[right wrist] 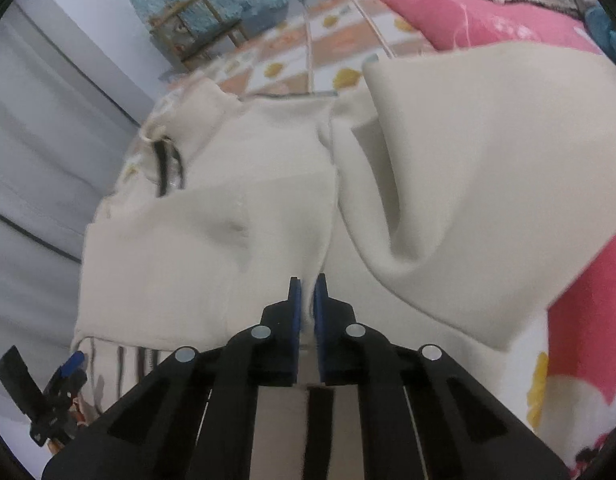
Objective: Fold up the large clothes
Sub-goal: 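Grasp the folded jacket side with the right gripper and pull it flat, then open the right gripper and move it across the jacket to the other sleeve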
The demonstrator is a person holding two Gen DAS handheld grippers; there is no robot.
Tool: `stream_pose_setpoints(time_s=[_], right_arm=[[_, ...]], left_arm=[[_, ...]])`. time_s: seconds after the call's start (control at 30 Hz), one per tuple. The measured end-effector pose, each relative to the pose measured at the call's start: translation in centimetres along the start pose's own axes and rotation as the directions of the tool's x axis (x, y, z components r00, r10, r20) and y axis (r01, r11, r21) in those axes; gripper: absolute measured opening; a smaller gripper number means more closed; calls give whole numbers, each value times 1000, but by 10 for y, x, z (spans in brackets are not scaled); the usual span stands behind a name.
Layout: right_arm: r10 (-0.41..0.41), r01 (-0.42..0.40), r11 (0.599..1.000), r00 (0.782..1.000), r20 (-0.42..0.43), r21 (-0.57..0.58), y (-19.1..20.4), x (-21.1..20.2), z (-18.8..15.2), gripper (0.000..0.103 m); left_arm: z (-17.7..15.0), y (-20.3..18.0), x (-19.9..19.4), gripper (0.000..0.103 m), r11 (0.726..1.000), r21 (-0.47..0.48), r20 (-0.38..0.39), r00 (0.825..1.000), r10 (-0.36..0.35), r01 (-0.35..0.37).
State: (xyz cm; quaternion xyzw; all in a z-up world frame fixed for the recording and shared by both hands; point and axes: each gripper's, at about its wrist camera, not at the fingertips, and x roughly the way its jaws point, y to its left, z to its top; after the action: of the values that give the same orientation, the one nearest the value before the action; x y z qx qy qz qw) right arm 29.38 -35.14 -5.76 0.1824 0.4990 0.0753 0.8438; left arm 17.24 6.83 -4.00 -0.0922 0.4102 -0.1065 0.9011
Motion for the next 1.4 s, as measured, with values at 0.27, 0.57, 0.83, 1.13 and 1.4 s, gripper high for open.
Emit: stream_pose_setpoints(time_s=[0.27, 0.57, 0.83, 1.13, 1.4], right_arm=[[57, -59, 997, 997, 50, 41, -7, -31, -27, 6], [71, -71, 993, 997, -2, 91, -14, -16, -20, 6], [-144, 145, 989, 988, 56, -13, 1, -30, -17, 12], [-131, 134, 965, 991, 26, -225, 58, 29, 16, 14], [-191, 203, 961, 978, 81, -187, 54, 39, 26, 20]], left_arm=[[23, 6, 2, 95, 995, 11, 50, 994, 95, -96], [30, 19, 32, 95, 989, -4, -11, 989, 145, -145], [27, 16, 42, 95, 980, 42, -28, 980, 195, -193], [24, 18, 42, 95, 979, 44, -18, 979, 201, -200], [22, 20, 40, 95, 979, 53, -7, 981, 196, -195]])
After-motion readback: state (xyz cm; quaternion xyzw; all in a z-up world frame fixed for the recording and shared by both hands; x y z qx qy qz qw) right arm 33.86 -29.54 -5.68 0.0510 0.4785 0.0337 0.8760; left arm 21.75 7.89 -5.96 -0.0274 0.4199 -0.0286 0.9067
